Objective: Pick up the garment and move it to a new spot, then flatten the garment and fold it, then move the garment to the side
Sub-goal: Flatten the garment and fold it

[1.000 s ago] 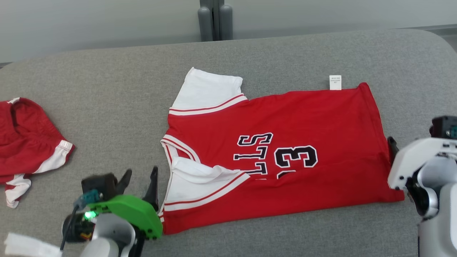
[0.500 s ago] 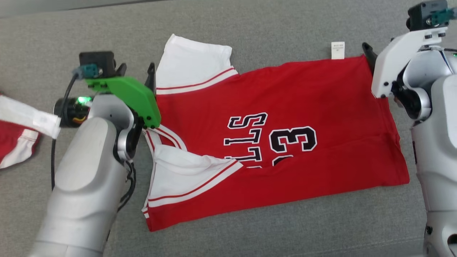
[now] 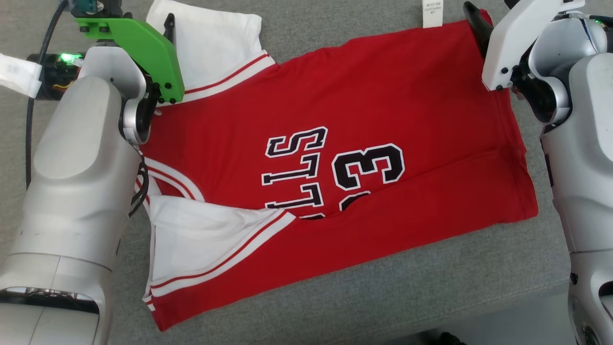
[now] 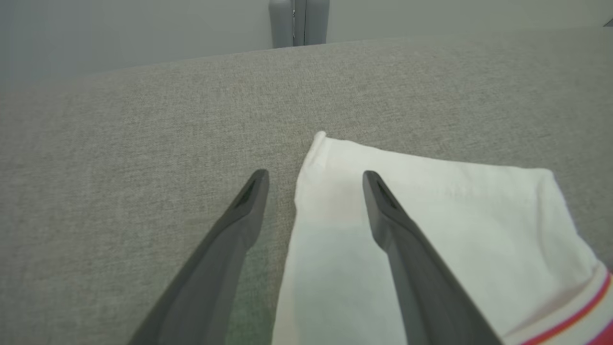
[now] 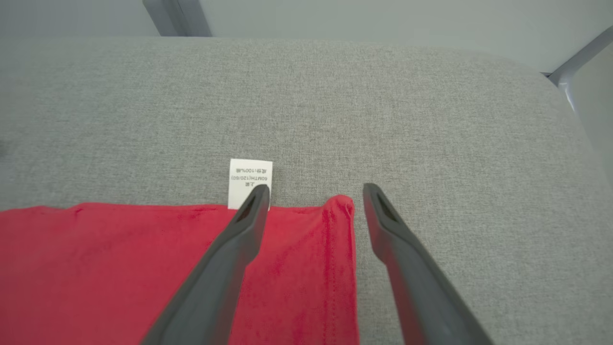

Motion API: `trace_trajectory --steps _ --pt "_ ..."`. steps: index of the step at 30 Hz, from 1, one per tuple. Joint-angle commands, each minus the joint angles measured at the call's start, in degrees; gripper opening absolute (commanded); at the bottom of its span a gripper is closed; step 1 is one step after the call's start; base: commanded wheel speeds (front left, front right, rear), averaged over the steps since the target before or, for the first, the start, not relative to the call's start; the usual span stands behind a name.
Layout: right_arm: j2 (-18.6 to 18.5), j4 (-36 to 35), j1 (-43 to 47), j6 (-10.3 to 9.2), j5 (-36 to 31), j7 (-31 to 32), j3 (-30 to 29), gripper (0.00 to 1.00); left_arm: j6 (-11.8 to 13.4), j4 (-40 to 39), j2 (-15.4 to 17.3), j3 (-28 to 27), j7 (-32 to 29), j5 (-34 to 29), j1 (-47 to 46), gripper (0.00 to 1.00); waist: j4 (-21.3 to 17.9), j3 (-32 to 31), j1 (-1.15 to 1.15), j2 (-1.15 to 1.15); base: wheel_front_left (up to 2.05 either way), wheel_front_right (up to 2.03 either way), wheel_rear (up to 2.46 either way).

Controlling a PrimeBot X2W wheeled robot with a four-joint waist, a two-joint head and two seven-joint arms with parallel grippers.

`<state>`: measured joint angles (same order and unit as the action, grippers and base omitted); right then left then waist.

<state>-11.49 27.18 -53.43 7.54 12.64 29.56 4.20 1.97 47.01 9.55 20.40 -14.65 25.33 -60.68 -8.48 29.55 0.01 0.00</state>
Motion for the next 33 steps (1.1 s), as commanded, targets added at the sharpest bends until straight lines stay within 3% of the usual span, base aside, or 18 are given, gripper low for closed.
trace_trajectory --steps 1,5,6,8,15,21,24,31,32,33 --pt "-0.2 0.0 -0.9 -0.1 0.5 -0.5 0.2 1.0 0.3 1.0 0.6 0.2 -0.2 -0.5 -1.4 1.0 -2.6 2.8 -0.01 0.0 0.0 0.0 0.0" --pt "-1.6 -0.5 -1.3 -0.1 1.4 -0.5 0.9 1.0 3.4 4.9 0.7 0.8 -1.9 -1.6 -2.5 1.0 -2.7 3.5 -0.01 0.0 0.0 0.0 0.0" --pt "-1.9 -0.6 -1.5 -0.1 1.8 0.0 1.1 1.0 4.1 5.9 0.5 0.8 -2.2 -1.7 -2.5 0.89 -2.6 3.7 -0.01 0.0 0.0 0.0 0.0" --pt "-2.4 -0.8 -1.7 -0.09 2.9 1.2 1.0 1.0 4.7 7.0 0.1 1.2 -2.0 -2.0 -2.6 0.0 -2.5 3.9 -0.01 0.0 0.0 0.0 0.0" --pt "-5.4 -0.4 -2.4 -0.09 4.7 5.5 2.6 1.0 4.5 9.3 -1.9 1.7 -0.2 -1.2 -2.9 0.0 -1.3 4.8 -0.01 0.0 0.0 0.0 0.0" --pt "-9.0 0.7 -3.7 -0.1 5.9 5.6 8.1 0.96 3.8 10.4 -3.1 2.1 1.9 -0.8 -4.1 0.0 -0.1 6.0 -0.01 0.0 0.0 0.0 0.0" --pt "-11.0 2.2 -4.8 -0.1 5.6 6.9 10.8 1.0 3.4 11.1 -3.6 2.4 2.8 -0.6 -4.4 0.0 0.6 6.5 -0.01 0.0 0.0 0.0 0.0" --pt "-11.7 5.5 -5.0 -0.05 8.9 8.4 14.0 1.0 2.7 12.5 -4.4 2.9 4.3 0.2 -4.9 0.0 1.5 7.1 -0.01 0.0 0.0 0.0 0.0" --pt "-11.7 6.1 -4.7 -0.04 9.5 9.0 14.4 0.9 2.6 12.7 -4.5 3.0 4.6 0.3 -4.9 0.0 1.7 7.2 -0.01 0.0 0.0 0.0 0.0" --pt "-11.7 6.5 -4.5 -0.04 10.0 9.2 14.7 0.34 2.5 12.8 -4.6 3.0 4.9 0.4 -4.9 0.0 1.7 7.2 -0.01 0.0 0.0 0.0 0.0"
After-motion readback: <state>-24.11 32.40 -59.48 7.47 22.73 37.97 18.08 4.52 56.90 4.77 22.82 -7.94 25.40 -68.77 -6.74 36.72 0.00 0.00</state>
